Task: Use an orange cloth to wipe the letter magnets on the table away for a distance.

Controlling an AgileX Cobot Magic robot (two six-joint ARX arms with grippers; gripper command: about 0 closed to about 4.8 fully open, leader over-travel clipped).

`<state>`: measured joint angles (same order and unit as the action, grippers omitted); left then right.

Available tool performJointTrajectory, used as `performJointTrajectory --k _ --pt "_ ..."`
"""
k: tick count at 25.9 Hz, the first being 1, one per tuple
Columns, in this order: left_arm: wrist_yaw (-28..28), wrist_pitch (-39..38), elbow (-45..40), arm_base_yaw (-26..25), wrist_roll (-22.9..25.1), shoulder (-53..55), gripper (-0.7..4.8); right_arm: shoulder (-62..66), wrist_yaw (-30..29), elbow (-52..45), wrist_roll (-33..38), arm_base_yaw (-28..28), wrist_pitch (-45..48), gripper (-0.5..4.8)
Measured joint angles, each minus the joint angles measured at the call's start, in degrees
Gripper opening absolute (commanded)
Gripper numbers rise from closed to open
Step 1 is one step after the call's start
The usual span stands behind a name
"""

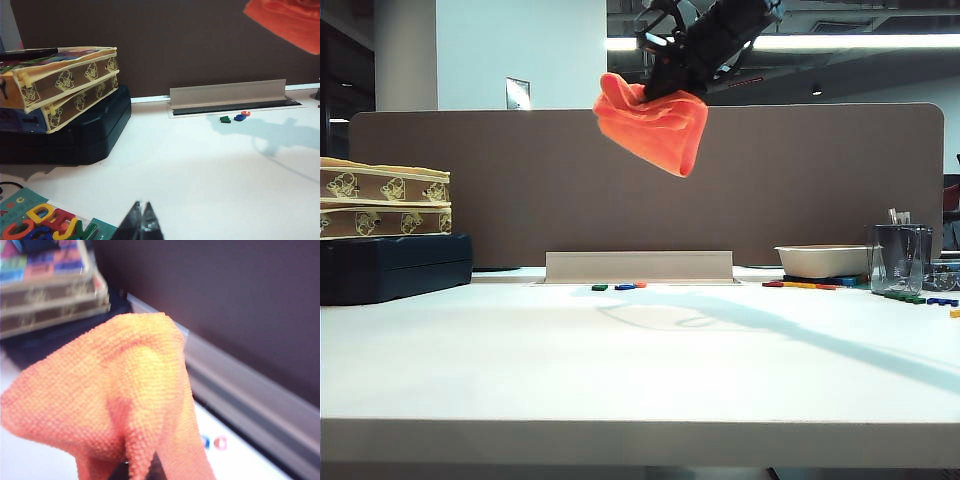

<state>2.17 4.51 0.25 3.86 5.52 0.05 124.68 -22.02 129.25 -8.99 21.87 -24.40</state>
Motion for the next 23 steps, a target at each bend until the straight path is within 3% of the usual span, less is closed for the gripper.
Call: performJointTrajectory --k 5,12,16,23 --pt "0.0 0.2 0.0 0.0 0.0 0.0 -0.06 -3.4 -0.3 -0.4 -2.9 0.3 -11.2 -0.02" --pt "0.0 0.9 0.1 0.0 0.0 0.0 -0.06 -10.1 -1.4 -3.6 -5.1 1.9 -17.0 -0.02" --pt "0.2 0.9 0.5 0.0 -1.6 0.0 -0.06 -14.6 -2.0 -11.7 -9.2 3.4 -24.8 -0.02" --pt "0.2 1.8 0.6 0.0 -2.6 0.0 -0.06 -19.1 -2.0 -23.1 -13.0 4.8 -27.5 -0.02"
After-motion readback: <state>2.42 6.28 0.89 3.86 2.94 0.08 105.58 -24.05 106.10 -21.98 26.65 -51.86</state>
